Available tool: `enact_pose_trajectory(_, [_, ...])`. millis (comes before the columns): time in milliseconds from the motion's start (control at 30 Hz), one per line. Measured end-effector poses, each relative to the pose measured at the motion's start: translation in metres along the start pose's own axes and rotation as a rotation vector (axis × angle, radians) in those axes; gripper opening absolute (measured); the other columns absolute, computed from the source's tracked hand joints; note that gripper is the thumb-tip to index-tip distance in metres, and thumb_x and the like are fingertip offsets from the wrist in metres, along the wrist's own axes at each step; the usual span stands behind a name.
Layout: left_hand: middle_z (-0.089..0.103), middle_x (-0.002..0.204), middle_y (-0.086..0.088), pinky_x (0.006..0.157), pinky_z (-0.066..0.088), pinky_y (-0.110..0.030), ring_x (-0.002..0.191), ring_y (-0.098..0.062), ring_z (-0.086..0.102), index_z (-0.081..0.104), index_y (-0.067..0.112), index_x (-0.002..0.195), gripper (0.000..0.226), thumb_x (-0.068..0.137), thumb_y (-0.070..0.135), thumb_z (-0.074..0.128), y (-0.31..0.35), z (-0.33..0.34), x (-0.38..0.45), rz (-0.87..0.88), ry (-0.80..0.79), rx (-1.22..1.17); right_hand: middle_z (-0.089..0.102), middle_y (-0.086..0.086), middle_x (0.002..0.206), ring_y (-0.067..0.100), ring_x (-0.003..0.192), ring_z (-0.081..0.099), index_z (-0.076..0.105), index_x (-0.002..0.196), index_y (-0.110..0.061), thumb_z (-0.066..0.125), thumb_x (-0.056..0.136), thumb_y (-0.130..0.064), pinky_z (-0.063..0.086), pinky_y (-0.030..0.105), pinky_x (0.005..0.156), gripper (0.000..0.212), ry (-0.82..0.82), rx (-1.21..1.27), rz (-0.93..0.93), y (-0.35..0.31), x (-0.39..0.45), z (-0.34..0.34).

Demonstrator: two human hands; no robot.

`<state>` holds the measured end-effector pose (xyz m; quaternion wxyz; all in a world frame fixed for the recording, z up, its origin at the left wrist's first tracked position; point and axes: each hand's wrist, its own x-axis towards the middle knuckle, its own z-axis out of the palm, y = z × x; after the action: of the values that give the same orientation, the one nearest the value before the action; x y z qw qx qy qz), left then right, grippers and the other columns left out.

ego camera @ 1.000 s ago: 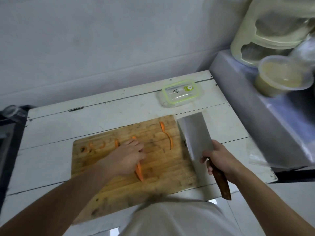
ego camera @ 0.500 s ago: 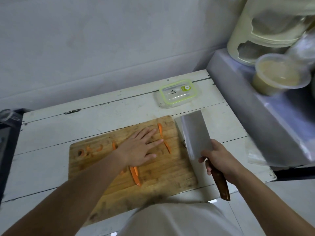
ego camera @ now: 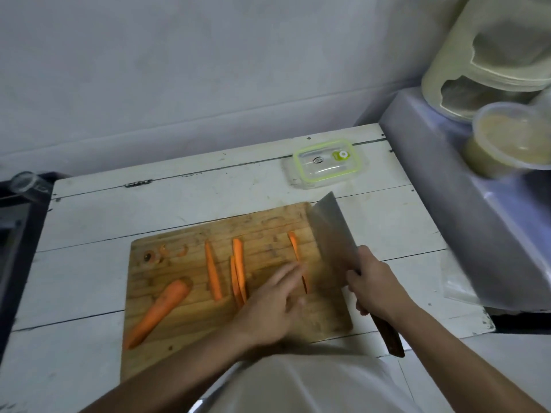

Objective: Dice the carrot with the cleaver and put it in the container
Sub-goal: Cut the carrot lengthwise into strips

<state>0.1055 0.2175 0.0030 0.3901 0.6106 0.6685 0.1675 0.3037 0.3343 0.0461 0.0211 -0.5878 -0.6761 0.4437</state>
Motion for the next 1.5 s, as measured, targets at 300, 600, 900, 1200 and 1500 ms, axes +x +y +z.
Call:
enact_pose_trajectory(300, [0.053,0.149,-0.007,0.114,0.045,-0.040,0.133,-0.020,0.054,0.039,0.011,0.154,0.057,0.100,-0.001,0.053,0.024,-0.014,0.044,-0.519,0.242,-1.157,0.066,0.014,0.095,0.033,0.074,0.050,0.037,0.125,-0.018,0.040,0.098,-0.015,0.043,0.038,0.065,0.027,0.024,-0.403,-0.118,-0.018,-0.005,0.037])
enact_pose_trajectory(600, [0.027,0.161,0.005,0.121,0.028,-0.037,0.145,-0.016,0.023,0.025,0.019,0.161,0.061,0.106,0.035,0.044,-0.021,-0.004,0.038,-0.058,0.200,0.437,0.066,0.011,0.095,0.034,0.085,0.062,0.039,0.118,-0.014,0.038,0.101,-0.015,0.039,0.036,0.063,0.017,0.101,-0.484,-0.125,-0.026,-0.013,0.039])
enact_pose_trajectory(900, [0.035,0.160,0.000,0.121,0.031,-0.044,0.148,-0.023,0.028,0.036,0.028,0.156,0.062,0.100,0.013,0.056,-0.036,-0.024,0.063,0.155,0.265,0.617,0.056,0.006,0.080,0.026,0.067,0.052,0.033,0.098,-0.018,0.039,0.103,-0.022,0.044,0.037,0.061,0.009,0.129,-0.370,-0.034,-0.019,-0.011,0.022])
enact_pose_trajectory(1200, [0.063,0.113,0.002,0.091,0.046,-0.037,0.108,-0.022,0.059,0.065,0.022,0.108,0.013,0.101,0.032,0.059,-0.036,-0.060,0.071,-0.056,0.153,0.520,0.056,0.006,0.079,0.028,0.066,0.063,0.037,0.097,-0.019,0.041,0.102,-0.023,0.058,0.047,0.064,0.007,0.130,-0.252,-0.007,-0.019,-0.013,0.016])
enact_pose_trajectory(1500, [0.064,0.108,0.012,0.110,0.027,-0.042,0.117,-0.015,0.049,0.067,0.032,0.105,0.021,0.095,0.048,0.059,-0.037,-0.014,-0.006,-0.216,0.495,0.462,0.063,0.008,0.087,0.034,0.080,0.061,0.039,0.114,-0.018,0.041,0.100,-0.021,0.045,0.038,0.064,0.014,0.063,-0.463,-0.189,-0.032,-0.027,0.049])
